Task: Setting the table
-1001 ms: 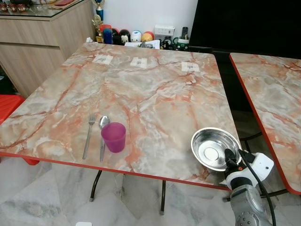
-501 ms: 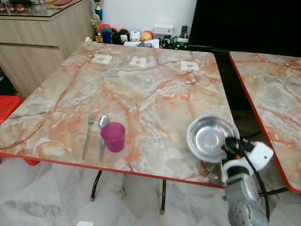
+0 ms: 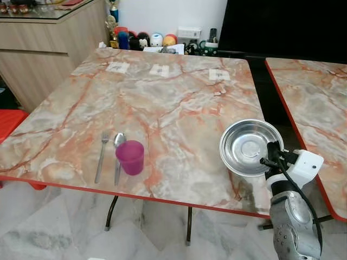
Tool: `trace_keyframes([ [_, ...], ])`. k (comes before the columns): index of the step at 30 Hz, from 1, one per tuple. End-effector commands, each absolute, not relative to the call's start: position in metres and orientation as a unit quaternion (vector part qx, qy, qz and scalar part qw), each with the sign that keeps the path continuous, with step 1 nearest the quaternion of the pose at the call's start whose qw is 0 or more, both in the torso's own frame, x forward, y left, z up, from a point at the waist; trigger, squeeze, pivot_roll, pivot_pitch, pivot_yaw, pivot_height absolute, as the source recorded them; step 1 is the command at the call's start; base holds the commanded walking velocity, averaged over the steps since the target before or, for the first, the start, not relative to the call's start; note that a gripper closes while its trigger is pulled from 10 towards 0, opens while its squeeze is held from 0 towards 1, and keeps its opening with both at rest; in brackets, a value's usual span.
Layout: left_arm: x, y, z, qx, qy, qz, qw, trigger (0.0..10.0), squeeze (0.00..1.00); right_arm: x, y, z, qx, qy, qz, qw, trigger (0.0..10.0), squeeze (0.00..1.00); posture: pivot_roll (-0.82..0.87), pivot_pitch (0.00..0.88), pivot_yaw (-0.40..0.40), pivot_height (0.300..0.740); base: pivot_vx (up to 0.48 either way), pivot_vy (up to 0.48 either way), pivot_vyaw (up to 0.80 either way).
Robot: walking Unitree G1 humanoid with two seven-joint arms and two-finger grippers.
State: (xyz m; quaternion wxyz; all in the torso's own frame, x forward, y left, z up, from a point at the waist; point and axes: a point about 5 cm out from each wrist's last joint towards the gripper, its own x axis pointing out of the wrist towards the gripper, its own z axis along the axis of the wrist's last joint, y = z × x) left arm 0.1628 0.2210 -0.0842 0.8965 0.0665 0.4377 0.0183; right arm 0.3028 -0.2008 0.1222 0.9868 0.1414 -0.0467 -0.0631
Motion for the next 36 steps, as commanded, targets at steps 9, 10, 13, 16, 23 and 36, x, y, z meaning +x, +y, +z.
trace_keyframes([
  [9, 0.158, 0.223, -0.086, 0.083, 0.445, 0.016, 0.892, 10.0, 0.00, 0.307, -0.195, 0.128, 0.141, -0.071, -0.069, 0.985, 10.0, 0.00, 0.00, 0.100, -0.023, 0.740, 0.000, 0.000, 0.00],
  [10, 0.158, 0.223, -0.086, 0.084, 0.445, 0.015, 0.891, 10.0, 0.00, 0.305, -0.193, 0.127, 0.146, -0.071, -0.074, 0.984, 10.0, 0.00, 0.00, 0.094, -0.023, 0.740, 0.000, 0.000, 0.00],
  [13, 0.159, 0.222, -0.086, 0.089, 0.446, 0.012, 0.891, 10.0, 0.00, 0.302, -0.188, 0.124, 0.148, -0.067, -0.073, 0.984, 10.0, 0.00, 0.00, 0.087, -0.025, 0.740, 0.000, 0.000, 0.00],
  [16, 0.159, 0.221, -0.086, 0.097, 0.447, 0.009, 0.889, 10.0, 0.00, 0.298, -0.183, 0.123, 0.119, -0.067, -0.050, 0.989, 10.0, 0.00, 0.00, 0.077, -0.028, 0.740, 0.000, 0.000, 0.00],
  [23, 0.154, 0.226, -0.087, 0.113, 0.453, 0.012, 0.884, 10.0, 0.00, 0.292, -0.189, 0.124, 0.066, -0.065, -0.006, 0.996, 10.0, 0.00, -0.01, 0.055, -0.027, 0.740, 0.000, -0.212, 0.00],
  [36, 0.148, 0.241, -0.085, 0.126, 0.453, 0.030, 0.882, 10.0, 0.00, 0.292, -0.184, 0.123, 0.096, -0.073, -0.032, 0.992, 10.0, 0.00, 0.00, 0.039, -0.021, 0.740, 0.000, -0.260, 0.00],
])
